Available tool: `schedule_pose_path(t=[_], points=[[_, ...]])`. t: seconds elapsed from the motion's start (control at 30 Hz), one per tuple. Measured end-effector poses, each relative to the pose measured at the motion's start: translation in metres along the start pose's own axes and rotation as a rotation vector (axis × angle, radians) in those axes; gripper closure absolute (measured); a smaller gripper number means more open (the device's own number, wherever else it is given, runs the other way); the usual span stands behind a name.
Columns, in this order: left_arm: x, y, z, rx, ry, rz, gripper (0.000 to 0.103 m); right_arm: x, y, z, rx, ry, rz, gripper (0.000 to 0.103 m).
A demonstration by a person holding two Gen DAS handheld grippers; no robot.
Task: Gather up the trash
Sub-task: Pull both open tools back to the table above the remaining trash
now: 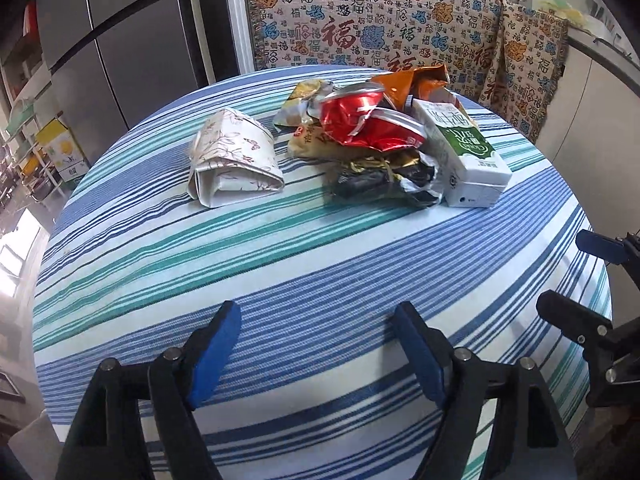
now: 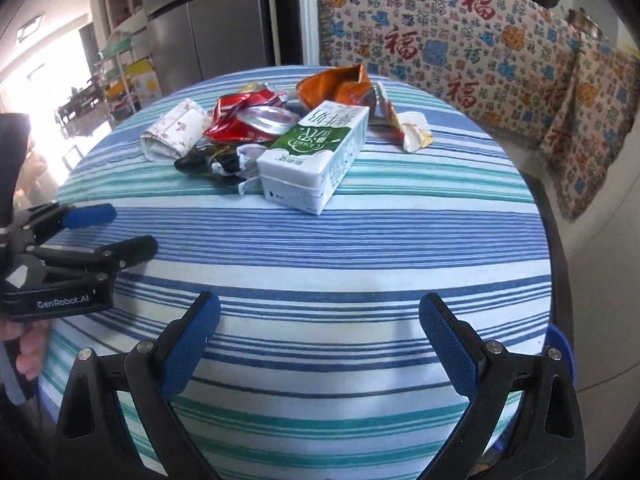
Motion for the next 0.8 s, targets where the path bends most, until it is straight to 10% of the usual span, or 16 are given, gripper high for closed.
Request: schedule_pose_path(t=[0.13,0.8], points=[[-0.005,0.008,-0.013,0.01,-0.041,-0.014,0.001,-0.006,0.015,-0.005,0.02,0.0,-0.036,0.003],[-0.029,0.02,-0.047,0.002,-0.059,-0.001,0.0,-0.016,0.029,-0.016,0.027,0.014,-0.047,0.0]])
Point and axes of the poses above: each gripper's, at about its wrist camera, not at the fingertips, and y roughly the way its jaws point, z to its right, x to its underside, the point moved 7 cm from there along y, roughly the way its jaws point, and after that the axes turned 8 degrees about -z, right-handed, at the moved point
